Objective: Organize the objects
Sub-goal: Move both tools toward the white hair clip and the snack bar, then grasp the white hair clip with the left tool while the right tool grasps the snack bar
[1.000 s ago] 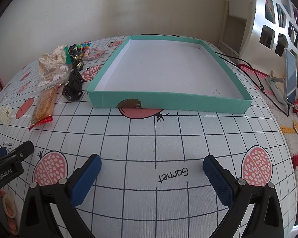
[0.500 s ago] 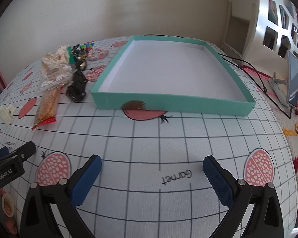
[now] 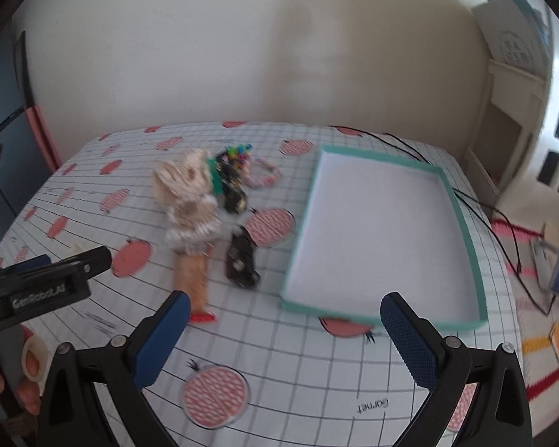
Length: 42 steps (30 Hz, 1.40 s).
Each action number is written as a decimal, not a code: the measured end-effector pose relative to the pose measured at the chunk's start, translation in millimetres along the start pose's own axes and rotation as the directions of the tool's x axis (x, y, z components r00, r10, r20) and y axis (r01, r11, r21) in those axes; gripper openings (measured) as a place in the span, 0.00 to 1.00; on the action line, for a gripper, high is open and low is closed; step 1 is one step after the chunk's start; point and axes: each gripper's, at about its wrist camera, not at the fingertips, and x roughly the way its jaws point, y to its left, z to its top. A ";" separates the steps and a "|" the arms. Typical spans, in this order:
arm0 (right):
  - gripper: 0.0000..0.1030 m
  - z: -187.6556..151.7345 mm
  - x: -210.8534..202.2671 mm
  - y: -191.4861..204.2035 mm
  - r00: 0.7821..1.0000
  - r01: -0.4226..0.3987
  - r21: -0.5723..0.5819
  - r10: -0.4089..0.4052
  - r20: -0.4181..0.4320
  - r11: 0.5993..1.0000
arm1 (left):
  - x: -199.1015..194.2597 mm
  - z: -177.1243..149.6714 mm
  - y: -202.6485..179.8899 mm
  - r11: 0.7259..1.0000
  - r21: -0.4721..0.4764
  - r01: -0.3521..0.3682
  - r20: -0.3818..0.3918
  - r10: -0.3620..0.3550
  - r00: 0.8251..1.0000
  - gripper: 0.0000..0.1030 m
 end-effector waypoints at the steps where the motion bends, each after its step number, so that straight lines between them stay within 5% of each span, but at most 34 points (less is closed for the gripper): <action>1: 1.00 6.7 0.2 3.7 1.000 -0.011 -0.006 0.011 -0.009 1.000 | -0.9 7.8 2.9 1.000 0.002 -0.004 -0.008 0.004 1.000 1.00; 10: 0.99 41.2 33.9 41.4 0.988 -0.090 -0.076 0.079 -0.132 0.993 | 25.1 53.7 39.5 0.997 -0.049 -0.059 -0.095 0.054 0.994 1.00; 16: 0.89 43.7 72.3 60.2 0.965 -0.122 -0.088 0.098 -0.242 0.989 | 52.3 67.6 52.8 0.993 -0.079 -0.085 -0.154 0.072 0.985 1.00; 25: 0.75 26.7 108.1 65.9 0.932 -0.184 -0.047 0.159 -0.325 0.982 | 87.7 57.4 70.2 0.987 -0.052 -0.153 -0.213 0.139 0.967 0.94; 31: 0.61 15.4 123.6 66.8 0.912 -0.183 -0.040 0.154 -0.379 0.982 | 96.8 49.4 74.6 0.988 -0.070 -0.141 -0.247 0.120 0.962 0.89; 42: 0.50 9.4 136.8 77.5 0.897 -0.183 -0.040 0.150 -0.415 0.982 | 114.0 37.6 79.6 0.985 -0.087 -0.146 -0.306 0.113 0.945 0.89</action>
